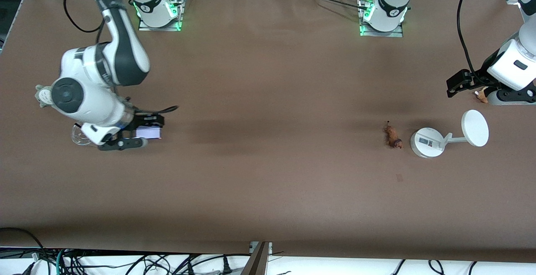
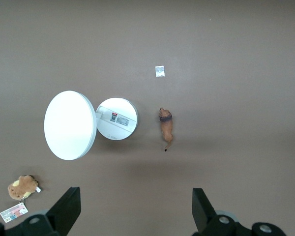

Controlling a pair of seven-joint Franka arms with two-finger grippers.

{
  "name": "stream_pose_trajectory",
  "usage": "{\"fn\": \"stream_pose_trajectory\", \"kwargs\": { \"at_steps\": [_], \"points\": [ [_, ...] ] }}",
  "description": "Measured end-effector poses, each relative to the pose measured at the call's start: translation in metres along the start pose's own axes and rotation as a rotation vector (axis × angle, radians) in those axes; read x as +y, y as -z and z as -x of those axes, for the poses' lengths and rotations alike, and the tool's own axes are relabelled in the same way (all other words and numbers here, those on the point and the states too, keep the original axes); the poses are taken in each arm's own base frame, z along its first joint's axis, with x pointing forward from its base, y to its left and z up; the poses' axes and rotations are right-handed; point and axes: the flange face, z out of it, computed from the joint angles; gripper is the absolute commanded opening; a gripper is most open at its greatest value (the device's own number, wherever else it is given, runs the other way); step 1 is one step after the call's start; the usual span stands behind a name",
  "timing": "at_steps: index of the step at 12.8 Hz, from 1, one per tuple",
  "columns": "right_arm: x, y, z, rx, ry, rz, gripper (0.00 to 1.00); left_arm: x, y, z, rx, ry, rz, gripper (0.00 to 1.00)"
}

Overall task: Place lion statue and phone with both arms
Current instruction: 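Carry the phone beside the clear cup and lower it with the right gripper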

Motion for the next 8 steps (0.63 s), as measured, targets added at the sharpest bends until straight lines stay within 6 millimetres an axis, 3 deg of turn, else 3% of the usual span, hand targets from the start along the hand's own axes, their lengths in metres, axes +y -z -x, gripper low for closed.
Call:
{"fn": "stream_pose_trajectory", "kwargs": {
  "at_steps": [5, 8],
  "points": [
    [0.039, -0.092, 0.016, 0.084, 0.032, 0.034, 0.01, 0.007, 0.001, 0.001, -0.003, -0.013, 0.000, 1.00],
    [0.062, -0.135, 0.017, 0.116, 0.042, 0.060, 0.01, 0.007, 0.001, 0.001, -0.006, -0.013, 0.000, 1.00]
  ]
}}
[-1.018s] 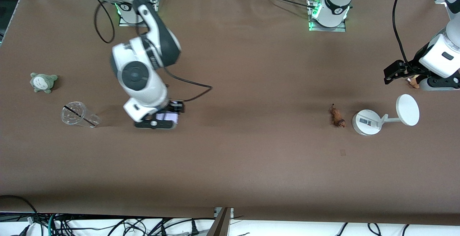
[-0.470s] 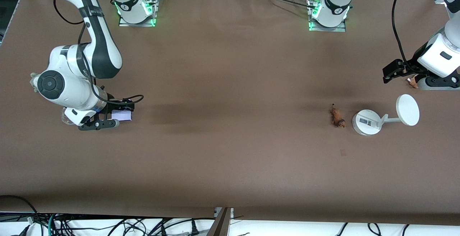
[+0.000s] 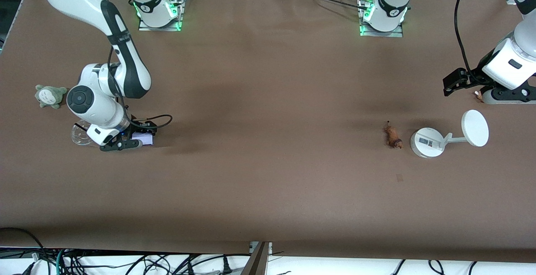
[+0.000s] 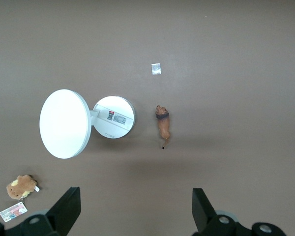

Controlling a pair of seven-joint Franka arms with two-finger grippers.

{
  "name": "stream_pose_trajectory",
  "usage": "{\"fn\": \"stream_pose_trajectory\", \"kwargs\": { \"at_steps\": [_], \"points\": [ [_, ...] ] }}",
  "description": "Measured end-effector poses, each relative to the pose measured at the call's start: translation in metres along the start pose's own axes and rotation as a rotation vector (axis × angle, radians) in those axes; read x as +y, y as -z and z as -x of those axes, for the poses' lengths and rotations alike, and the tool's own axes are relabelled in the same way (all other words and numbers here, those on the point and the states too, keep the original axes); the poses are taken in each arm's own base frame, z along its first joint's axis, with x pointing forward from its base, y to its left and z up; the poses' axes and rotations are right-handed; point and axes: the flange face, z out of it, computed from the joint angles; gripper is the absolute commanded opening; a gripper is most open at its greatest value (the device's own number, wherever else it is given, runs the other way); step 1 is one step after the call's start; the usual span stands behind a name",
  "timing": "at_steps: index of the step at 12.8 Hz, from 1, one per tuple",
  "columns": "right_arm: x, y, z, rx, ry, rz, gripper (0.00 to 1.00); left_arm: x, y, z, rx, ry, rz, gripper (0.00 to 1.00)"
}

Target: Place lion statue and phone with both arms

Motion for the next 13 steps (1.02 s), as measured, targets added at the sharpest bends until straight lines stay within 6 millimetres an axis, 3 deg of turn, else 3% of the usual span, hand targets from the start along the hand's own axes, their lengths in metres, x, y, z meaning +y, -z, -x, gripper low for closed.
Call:
{"fn": "stream_pose_trajectory", "kwargs": {
  "at_steps": [6, 7, 8, 9, 13],
  "points": [
    [0.022, -0.041, 0.001, 0.036, 0.026, 0.030, 0.03, 0.000, 0.000, 0.000, -0.003, 0.000, 0.000, 1.00],
    [0.022, -0.041, 0.001, 0.038, 0.027, 0.030, 0.25, 0.000, 0.000, 0.000, -0.003, 0.000, 0.000, 1.00],
    [0.023, -0.041, 0.001, 0.040, 0.026, 0.031, 0.76, 0.000, 0.000, 0.000, -0.003, -0.001, 0.000, 1.00],
    [0.023, -0.041, 0.001, 0.040, 0.025, 0.031, 0.99, 0.003, 0.001, 0.001, -0.002, -0.005, 0.000, 1.00],
    [0.024, -0.034, -0.002, 0.047, 0.022, 0.028, 1.00, 0.010, 0.001, 0.001, -0.002, -0.018, 0.000, 1.00]
  ]
}}
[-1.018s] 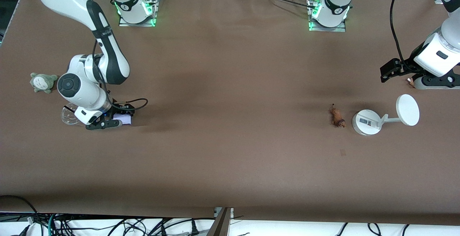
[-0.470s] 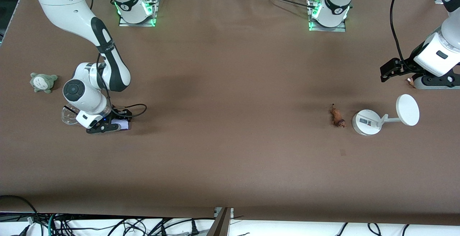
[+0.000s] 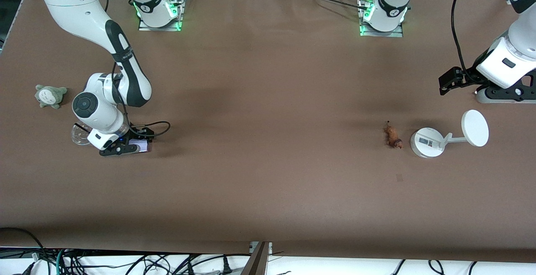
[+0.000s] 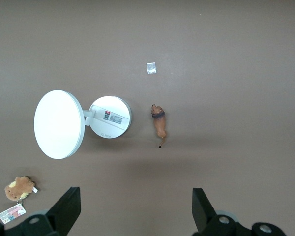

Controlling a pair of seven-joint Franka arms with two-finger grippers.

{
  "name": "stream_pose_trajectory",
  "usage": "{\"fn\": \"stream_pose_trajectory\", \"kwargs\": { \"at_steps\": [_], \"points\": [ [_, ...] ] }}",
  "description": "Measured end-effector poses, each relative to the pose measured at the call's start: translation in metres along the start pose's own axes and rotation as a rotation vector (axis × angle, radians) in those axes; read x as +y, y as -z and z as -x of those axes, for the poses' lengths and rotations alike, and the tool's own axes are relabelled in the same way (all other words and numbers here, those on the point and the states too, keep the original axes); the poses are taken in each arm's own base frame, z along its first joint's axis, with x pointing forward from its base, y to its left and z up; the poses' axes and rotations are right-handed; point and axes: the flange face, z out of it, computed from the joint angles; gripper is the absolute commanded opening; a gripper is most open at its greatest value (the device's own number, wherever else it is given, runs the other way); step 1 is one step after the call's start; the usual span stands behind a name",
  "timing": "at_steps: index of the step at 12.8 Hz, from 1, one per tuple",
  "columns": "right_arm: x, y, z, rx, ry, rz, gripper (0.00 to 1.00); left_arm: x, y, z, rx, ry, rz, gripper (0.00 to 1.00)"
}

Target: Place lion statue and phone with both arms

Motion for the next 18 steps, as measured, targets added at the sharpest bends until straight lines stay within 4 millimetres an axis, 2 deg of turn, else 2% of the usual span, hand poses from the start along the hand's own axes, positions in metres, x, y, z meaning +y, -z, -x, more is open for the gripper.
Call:
{"fn": "stream_pose_trajectory", "kwargs": {
  "at_steps": [2, 4, 7, 11, 12, 13, 15, 17, 18],
  "points": [
    [-0.001, 0.024, -0.004, -0.030, -0.003, -0.020, 1.00, 0.000, 0.000, 0.000, 0.000, 0.000, 0.000, 1.00],
    [-0.002, 0.076, -0.008, -0.080, -0.023, -0.060, 1.00, 0.000, 0.000, 0.000, 0.000, 0.000, 0.000, 1.00],
    [-0.003, 0.179, -0.016, -0.162, -0.083, -0.111, 1.00, 0.000, 0.000, 0.000, 0.000, 0.000, 0.000, 1.00],
    [-0.006, 0.341, -0.029, -0.227, -0.108, -0.135, 1.00, -0.002, 0.000, 0.000, -0.003, 0.003, 0.000, 1.00],
    [-0.005, 0.370, -0.026, -0.232, -0.113, -0.133, 1.00, -0.002, 0.000, 0.001, -0.008, 0.003, 0.000, 1.00],
    [0.002, 0.390, -0.023, -0.240, -0.125, -0.131, 1.00, -0.002, -0.001, 0.001, -0.010, 0.004, -0.001, 1.00],
    [0.019, 0.419, -0.014, -0.253, -0.152, -0.124, 1.00, -0.003, -0.001, 0.001, -0.014, 0.005, -0.001, 1.00],
    [0.028, 0.440, -0.007, -0.259, -0.167, -0.119, 1.00, -0.003, -0.001, 0.001, -0.014, 0.005, -0.001, 1.00],
    [0.029, 0.443, -0.006, -0.260, -0.169, -0.118, 1.00, -0.003, -0.001, 0.001, -0.014, 0.005, -0.001, 1.00]
  ]
}}
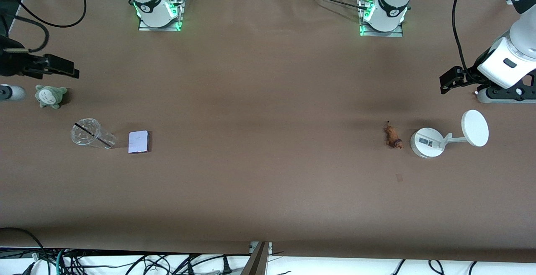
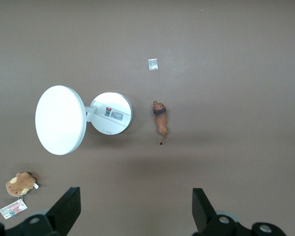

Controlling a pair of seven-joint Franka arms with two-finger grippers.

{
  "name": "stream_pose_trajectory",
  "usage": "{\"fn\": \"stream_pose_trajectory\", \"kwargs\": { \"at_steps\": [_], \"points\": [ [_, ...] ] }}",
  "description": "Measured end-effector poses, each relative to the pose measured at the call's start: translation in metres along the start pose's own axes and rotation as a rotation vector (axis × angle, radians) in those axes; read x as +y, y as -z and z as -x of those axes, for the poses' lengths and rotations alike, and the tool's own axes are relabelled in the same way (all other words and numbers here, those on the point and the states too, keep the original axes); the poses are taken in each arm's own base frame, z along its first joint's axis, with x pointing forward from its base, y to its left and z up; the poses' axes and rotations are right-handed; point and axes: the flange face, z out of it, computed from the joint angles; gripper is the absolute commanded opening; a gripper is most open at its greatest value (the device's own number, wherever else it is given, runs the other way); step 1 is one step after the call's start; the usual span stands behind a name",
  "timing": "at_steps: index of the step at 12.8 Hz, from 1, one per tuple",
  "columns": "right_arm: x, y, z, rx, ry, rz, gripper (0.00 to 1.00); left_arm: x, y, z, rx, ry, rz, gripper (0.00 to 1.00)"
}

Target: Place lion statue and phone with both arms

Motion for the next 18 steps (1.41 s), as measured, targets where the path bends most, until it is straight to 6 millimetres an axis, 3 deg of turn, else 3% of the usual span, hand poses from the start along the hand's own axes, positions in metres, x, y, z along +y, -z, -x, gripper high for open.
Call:
{"fn": "stream_pose_trajectory", "kwargs": {
  "at_steps": [6, 8, 12, 16, 18],
  "points": [
    [-0.002, -0.021, -0.014, -0.046, -0.002, 0.008, 1.00, 0.000, 0.000, 0.000, 0.000, 0.000, 0.000, 1.00],
    [0.013, -0.024, -0.011, -0.066, -0.019, -0.010, 1.00, 0.000, 0.000, 0.000, 0.000, 0.000, 0.000, 1.00],
    [0.062, -0.033, 0.018, -0.045, -0.074, -0.054, 1.00, 0.000, 0.000, 0.000, 0.000, 0.000, 0.000, 1.00],
    [0.067, -0.045, 0.059, 0.055, -0.083, -0.059, 1.00, 0.000, 0.000, 0.000, 0.000, 0.000, 0.000, 1.00],
    [0.065, -0.044, 0.070, 0.076, -0.079, -0.059, 1.00, 0.000, 0.000, 0.000, 0.000, 0.000, 0.000, 1.00]
  ]
}}
